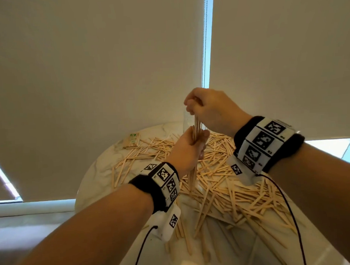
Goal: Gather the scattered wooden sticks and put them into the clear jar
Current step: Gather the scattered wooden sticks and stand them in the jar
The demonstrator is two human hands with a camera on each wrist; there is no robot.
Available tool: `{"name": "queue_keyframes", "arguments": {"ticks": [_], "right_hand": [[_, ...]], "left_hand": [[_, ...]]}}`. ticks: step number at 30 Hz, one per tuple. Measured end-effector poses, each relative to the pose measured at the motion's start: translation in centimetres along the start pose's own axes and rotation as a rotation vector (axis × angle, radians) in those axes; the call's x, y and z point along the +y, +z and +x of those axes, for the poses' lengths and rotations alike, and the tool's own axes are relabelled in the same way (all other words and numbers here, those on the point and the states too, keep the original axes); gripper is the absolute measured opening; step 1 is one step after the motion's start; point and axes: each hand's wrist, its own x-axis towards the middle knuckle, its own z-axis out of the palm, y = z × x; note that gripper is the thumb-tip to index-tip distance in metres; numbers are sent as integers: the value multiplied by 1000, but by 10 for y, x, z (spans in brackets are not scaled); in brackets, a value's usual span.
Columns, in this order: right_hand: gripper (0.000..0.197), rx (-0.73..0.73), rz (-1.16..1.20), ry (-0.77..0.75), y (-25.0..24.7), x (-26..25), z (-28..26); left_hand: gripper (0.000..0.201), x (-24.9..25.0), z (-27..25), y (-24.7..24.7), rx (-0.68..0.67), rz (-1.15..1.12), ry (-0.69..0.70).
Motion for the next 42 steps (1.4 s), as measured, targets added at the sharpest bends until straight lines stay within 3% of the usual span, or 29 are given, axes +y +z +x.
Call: {"name": "queue_keyframes", "arguments": {"ticks": [4, 8, 10, 13, 17, 19, 22, 24, 28, 34, 38, 42], "right_hand": [[30, 11, -3, -44, 5, -1, -2], [39, -278, -112, -8, 15, -4, -12], [57, -290, -31, 27, 18, 0, -19], [90, -185, 138, 110, 21, 14, -37], [109, -509, -30, 185, 47, 30, -67], [98, -594, -67, 181, 65, 31, -74], [44, -547, -99, 161, 82, 34, -71], [22, -487, -38, 133, 85, 34, -68], [28, -407, 26, 50, 82, 28, -66], [19, -551, 18, 163, 80, 24, -67], [22, -491, -29, 175, 85, 24, -68], [23, -437, 83, 225, 79, 21, -67]], "left_hand": [[29, -7, -6, -5, 39, 27, -20], [14, -10, -5, -7, 79, 66, -62], [16, -10, -4, -12, 107, 33, -55], [36, -2, -2, -26, 230, 25, -15], [31, 9, 8, -39, 386, -111, 75], [31, 12, 13, -35, 418, -179, 98], [31, 14, 13, -29, 447, -223, 124], [31, 11, 12, -28, 444, -216, 112], [31, 9, 9, -29, 447, -251, 30], [33, 28, 15, -36, 512, -309, 134], [33, 27, 14, -31, 474, -215, 135], [32, 26, 15, -37, 513, -235, 138]]}}
